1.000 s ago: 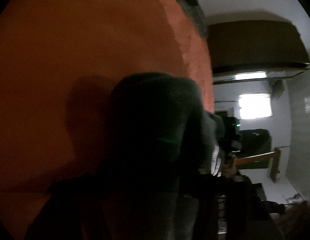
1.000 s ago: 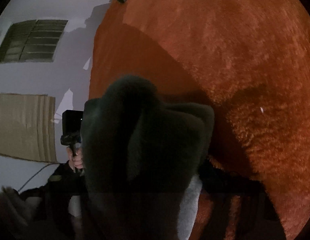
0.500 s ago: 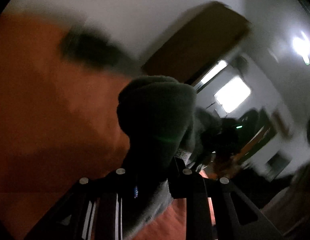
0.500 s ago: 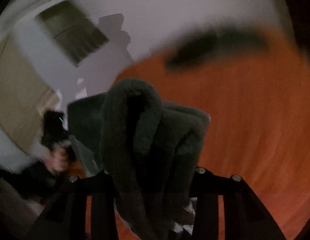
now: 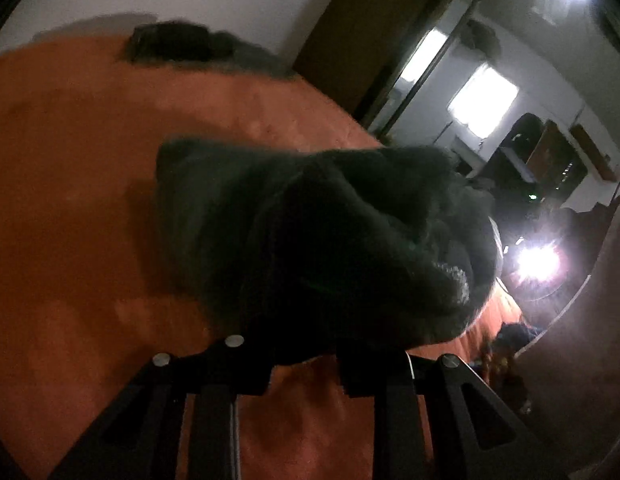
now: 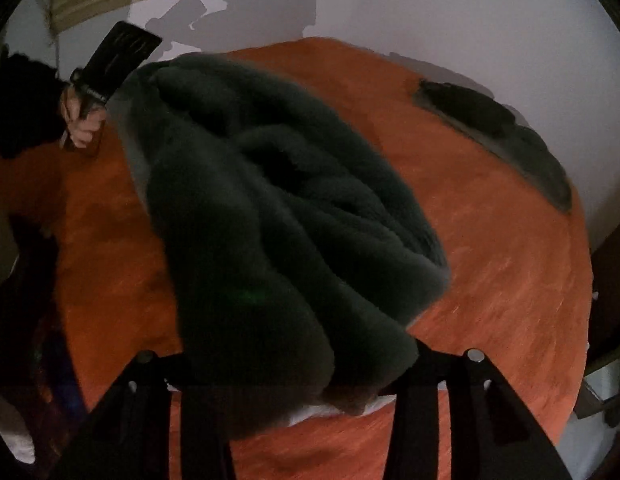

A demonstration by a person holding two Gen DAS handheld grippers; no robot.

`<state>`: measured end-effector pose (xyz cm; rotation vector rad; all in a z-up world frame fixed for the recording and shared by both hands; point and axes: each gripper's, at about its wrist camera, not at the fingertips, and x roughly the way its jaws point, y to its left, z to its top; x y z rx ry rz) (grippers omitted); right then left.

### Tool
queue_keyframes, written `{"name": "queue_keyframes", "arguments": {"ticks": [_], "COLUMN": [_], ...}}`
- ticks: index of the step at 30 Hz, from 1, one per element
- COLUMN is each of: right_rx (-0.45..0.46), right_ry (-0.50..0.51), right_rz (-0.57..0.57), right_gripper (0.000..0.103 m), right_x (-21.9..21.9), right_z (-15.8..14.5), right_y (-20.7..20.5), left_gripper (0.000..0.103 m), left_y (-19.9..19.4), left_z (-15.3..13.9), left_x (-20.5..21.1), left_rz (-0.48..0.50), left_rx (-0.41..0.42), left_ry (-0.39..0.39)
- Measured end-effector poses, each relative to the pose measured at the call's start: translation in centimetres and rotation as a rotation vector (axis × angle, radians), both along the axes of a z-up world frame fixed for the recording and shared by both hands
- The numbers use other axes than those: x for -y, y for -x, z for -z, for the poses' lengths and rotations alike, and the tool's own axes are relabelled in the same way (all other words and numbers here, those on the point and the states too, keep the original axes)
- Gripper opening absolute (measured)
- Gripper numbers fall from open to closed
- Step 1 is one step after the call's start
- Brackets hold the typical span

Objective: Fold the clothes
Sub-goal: 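Lay the fleece bundle down and regrasp its edge with the right gripper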

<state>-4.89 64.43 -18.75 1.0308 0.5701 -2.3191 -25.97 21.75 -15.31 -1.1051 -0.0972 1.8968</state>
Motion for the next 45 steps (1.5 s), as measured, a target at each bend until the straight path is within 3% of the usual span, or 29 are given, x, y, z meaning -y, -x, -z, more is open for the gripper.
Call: {"name": "queue_keyframes", "arguments": {"ticks": [6,8,11,12,13,15,17,20,22,25,27,28,29,31,34,35,38,41,43,45], "right_rx": [-0.113,-0.084,0.0,0.028,0.051,0.123,0.218,0.396,0.41,0.381,0.376,0.372,0.359,0.333,0.392,0.428,0.55,0.513,0.462,0.428], "right_ry": [-0.301,-0.334,-0.321,-0.305,-0.281,-0.174,-0.013,0.335,0.376,0.247,0.156,0.13,0.127,0.086,0.081,0.088,0.1,0.162,0.233,0.284], "right_rz": [-0.139,-0.149,-0.087,-0.051,-0.004,0.14,0.308,0.473,0.438,0.377,0.363,0.36,0.355,0.316,0.316,0.333,0.374,0.381,0.368,0.355], "right_gripper": [0.056,0.057,0.057,0.057,0.057,0.058,0.06,0.06,0.06,0.059,0.023,0.021,0.018,0.016,0.015,0.014,0.012,0.013,0.019,0.036], "right_x": [0.8,-0.6,-3.1,-4.1,-5.2,-7.3,-9.4,-9.6,-5.6,-1.9,0.0,0.5,0.4,0.8,0.2,-0.2,-0.9,-1.4,-1.6,-1.8], "right_z": [0.4,0.8,0.5,0.2,-0.3,-1.7,-3.1,-3.5,-3.6,-1.8,-0.1,0.4,0.3,-0.7,-0.7,-0.3,2.0,0.3,-2.0,-3.6], "right_y": [-6.9,-8.5,-9.9,-10.2,-10.4,-9.1,-7.0,-3.7,-2.5,-2.3,-2.7,-3.0,-3.5,-5.5,-8.1,-8.8,-9.3,-9.1,-9.0,-8.4], "left_gripper": [0.035,0.035,0.036,0.042,0.053,0.065,0.066,0.066,0.066,0.066,0.063,0.036,0.026,0.021,0.021,0.021,0.023,0.04,0.054,0.054], "left_y": [-2.3,-2.8,-1.6,-1.1,-0.5,0.7,1.5,1.3,0.6,-0.6,-1.2,-1.5,-1.7,-2.8,-4.5,-4.8,-4.8,-4.8,-5.2,-4.9], "left_z": [0.6,1.0,0.9,0.8,0.7,0.7,1.1,1.9,2.2,3.1,4.3,4.8,5.0,3.9,2.4,2.7,4.8,4.3,2.7,1.5], "left_x": [3.5,5.2,7.3,7.8,8.3,8.8,7.9,4.8,2.4,-1.2,-2.3,-2.5,-2.6,-2.0,0.7,1.5,3.0,3.5,3.8,3.6], "left_rz": [0.068,0.081,0.017,-0.012,-0.043,-0.115,-0.18,-0.198,-0.147,-0.073,-0.091,-0.129,-0.141,-0.132,-0.11,-0.128,-0.179,-0.193,-0.201,-0.211], "left_rx": [0.084,0.111,0.186,0.235,0.289,0.397,0.473,0.52,0.511,0.495,0.525,0.525,0.516,0.454,0.403,0.399,0.469,0.477,0.409,0.406], "left_ry": [0.151,0.205,0.215,0.196,0.173,0.106,0.036,0.019,0.052,0.133,0.134,0.125,0.118,0.115,0.086,0.113,0.16,0.187,0.21,0.18]}}
